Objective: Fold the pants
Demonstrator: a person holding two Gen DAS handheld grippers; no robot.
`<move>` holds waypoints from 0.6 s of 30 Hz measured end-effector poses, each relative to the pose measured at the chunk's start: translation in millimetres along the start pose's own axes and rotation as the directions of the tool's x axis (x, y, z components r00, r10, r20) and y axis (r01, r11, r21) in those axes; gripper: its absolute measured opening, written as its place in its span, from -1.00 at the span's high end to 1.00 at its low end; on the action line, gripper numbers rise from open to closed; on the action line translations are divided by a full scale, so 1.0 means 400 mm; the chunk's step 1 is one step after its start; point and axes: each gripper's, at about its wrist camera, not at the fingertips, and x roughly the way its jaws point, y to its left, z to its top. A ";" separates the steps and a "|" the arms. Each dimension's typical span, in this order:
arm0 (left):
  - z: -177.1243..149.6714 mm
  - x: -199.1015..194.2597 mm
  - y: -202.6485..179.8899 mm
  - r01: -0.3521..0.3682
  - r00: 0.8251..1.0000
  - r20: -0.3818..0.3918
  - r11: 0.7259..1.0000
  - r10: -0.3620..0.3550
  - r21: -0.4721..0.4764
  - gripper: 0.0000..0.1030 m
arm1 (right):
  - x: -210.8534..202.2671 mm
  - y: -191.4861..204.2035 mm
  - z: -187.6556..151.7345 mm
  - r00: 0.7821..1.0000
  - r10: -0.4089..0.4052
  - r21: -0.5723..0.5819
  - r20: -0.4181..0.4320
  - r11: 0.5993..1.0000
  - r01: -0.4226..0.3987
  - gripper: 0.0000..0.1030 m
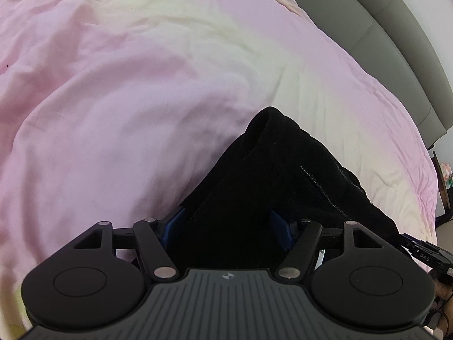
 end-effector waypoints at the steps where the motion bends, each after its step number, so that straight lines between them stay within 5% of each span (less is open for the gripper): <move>1: 0.000 -0.002 -0.001 0.000 1.000 0.000 1.000 0.000 -0.001 -0.51 | -0.021 -0.032 0.000 1.000 -0.011 0.025 0.017 1.000 0.010 0.43; 5: 0.002 -0.004 0.002 0.003 1.000 -0.005 1.000 -0.003 -0.003 -0.51 | -0.096 -0.183 -0.042 0.994 -0.109 0.177 0.027 0.979 0.103 0.41; 8: 0.004 -0.004 0.004 0.005 1.000 -0.007 1.000 -0.005 -0.008 -0.51 | -0.161 -0.314 -0.095 0.977 -0.212 0.352 0.020 0.916 0.192 0.39; 12: 0.003 0.000 0.002 -0.001 1.000 -0.005 1.000 0.001 -0.009 -0.51 | -0.275 -0.492 -0.228 0.948 -0.317 0.622 0.030 0.748 0.231 0.32; 18: 0.000 -0.002 -0.006 -0.012 1.000 0.002 1.000 0.012 -0.008 -0.51 | -0.417 -0.677 -0.514 0.872 -0.489 0.865 -0.028 0.425 0.266 0.29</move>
